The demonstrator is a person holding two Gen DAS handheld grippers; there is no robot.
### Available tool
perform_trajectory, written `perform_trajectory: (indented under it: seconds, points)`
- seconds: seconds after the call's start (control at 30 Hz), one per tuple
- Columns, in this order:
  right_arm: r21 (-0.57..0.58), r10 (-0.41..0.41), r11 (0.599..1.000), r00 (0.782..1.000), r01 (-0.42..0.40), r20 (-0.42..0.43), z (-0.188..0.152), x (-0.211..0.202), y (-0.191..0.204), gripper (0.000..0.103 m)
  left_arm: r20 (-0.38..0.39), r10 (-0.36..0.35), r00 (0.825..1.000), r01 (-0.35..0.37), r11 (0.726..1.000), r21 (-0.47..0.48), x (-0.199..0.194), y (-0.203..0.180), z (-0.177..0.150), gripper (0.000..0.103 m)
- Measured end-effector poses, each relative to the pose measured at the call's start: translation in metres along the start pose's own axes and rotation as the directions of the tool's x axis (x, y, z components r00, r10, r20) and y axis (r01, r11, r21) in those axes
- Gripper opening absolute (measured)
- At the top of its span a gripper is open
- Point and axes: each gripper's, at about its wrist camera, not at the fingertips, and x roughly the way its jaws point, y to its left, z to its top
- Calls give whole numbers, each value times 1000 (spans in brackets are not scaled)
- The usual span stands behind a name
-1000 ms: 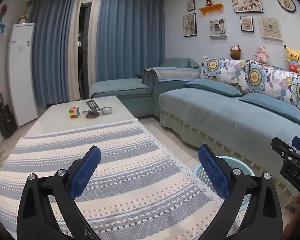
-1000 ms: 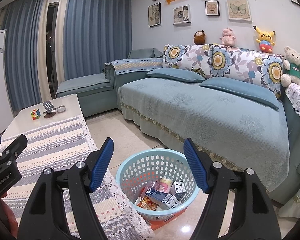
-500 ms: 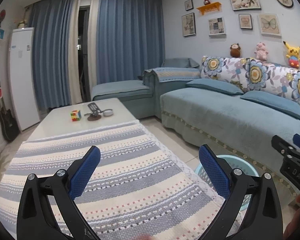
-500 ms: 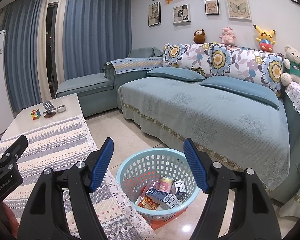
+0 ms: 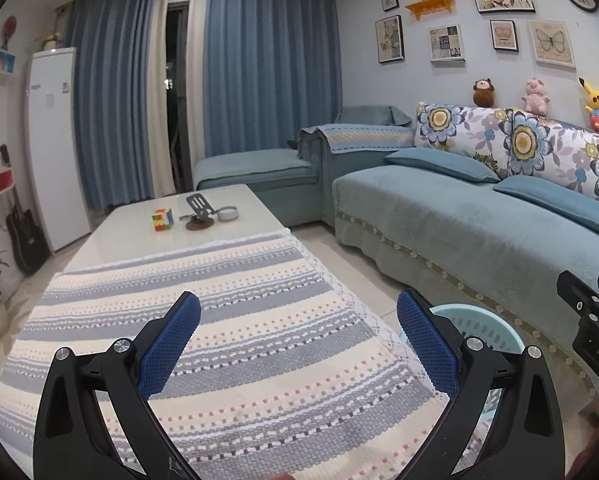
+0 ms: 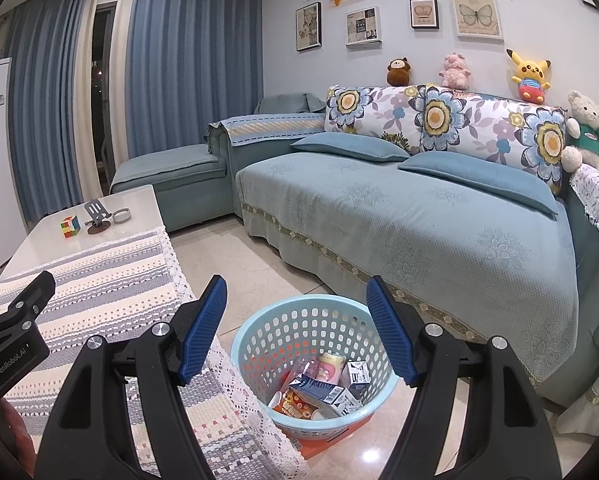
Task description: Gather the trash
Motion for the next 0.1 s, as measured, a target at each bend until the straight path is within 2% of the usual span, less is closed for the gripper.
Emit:
perform_trajectory:
  seconds: [0.1]
  points:
    - [0,1,1000,1000,-1,-1,0,0,0,68,-1,7,1000,-7,1000,-4,1,1,0,95]
